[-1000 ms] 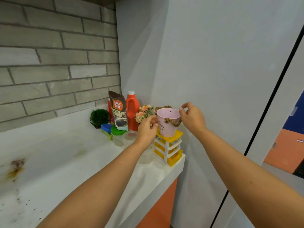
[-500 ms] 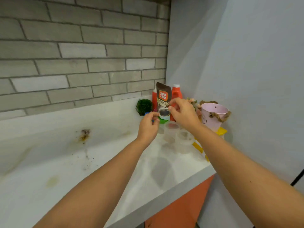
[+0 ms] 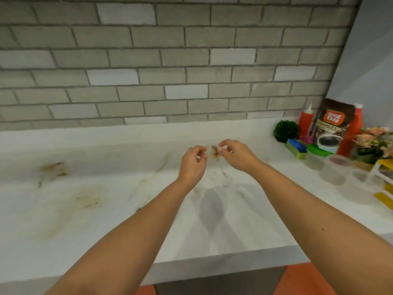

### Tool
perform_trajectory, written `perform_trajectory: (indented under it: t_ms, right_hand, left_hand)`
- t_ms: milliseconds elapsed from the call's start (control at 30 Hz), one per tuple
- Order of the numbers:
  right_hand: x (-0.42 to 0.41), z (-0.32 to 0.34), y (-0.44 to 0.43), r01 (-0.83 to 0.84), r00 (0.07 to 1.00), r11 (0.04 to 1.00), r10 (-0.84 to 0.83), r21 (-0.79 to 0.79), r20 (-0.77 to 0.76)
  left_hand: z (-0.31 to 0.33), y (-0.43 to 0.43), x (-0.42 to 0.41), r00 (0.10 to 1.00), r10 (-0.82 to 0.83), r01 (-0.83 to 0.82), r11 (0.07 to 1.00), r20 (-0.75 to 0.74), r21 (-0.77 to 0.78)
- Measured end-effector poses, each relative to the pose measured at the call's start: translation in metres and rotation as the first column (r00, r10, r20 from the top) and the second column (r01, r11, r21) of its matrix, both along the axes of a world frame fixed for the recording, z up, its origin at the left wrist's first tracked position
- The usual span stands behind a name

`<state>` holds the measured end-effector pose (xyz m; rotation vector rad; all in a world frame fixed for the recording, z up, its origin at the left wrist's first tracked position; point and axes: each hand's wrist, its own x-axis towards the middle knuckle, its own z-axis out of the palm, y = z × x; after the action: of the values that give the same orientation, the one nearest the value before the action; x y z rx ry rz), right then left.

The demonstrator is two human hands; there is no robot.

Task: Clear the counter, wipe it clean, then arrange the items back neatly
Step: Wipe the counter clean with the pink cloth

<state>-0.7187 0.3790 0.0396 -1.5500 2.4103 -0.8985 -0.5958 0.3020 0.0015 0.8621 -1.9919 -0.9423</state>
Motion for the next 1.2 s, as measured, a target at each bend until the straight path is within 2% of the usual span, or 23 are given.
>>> perform_trajectory:
  t_ms: [167, 467, 833, 967, 1067, 1133, 1200]
  right_hand:
    - [0.108, -0.004, -0.059, -0.123, 0.992, 0.992, 0.124, 0.035, -0.033]
    - [0.271, -0.02, -0.131, -0.329, 0.944, 0.941, 0.329, 0.085, 0.009]
    - [0.362, -0.035, -0.218, -0.505, 0.851, 0.824, 0.525, 0.257, -0.008]
    - [0.386, -0.043, -0.244, -0.532, 0.829, 0.798, 0.559, 0.285, -0.019]
    - [0.402, -0.055, -0.255, -0.523, 0.831, 0.788, 0.556, 0.325, -0.01]
    - [0.412, -0.062, -0.26, -0.506, 0.84, 0.789, 0.542, 0.348, -0.009]
    - [0.423, -0.065, -0.266, -0.472, 0.863, 0.812, 0.505, 0.344, -0.008]
  left_hand:
    - [-0.006, -0.044, 0.121, 0.989, 0.142, -0.142, 0.99, 0.03, -0.002]
    - [-0.021, -0.092, 0.308, 0.932, 0.348, -0.352, 0.936, 0.098, 0.025]
    - [-0.045, -0.144, 0.427, 0.827, 0.513, -0.541, 0.838, 0.23, 0.078]
    - [-0.049, -0.167, 0.47, 0.826, 0.49, -0.532, 0.841, 0.279, 0.101]
    - [-0.052, -0.189, 0.514, 0.791, 0.433, -0.497, 0.867, 0.431, 0.042]
    - [-0.051, -0.204, 0.55, 0.694, 0.353, -0.444, 0.896, 0.628, -0.013]
    - [-0.051, -0.221, 0.588, 0.603, 0.232, -0.359, 0.933, 0.764, 0.001]
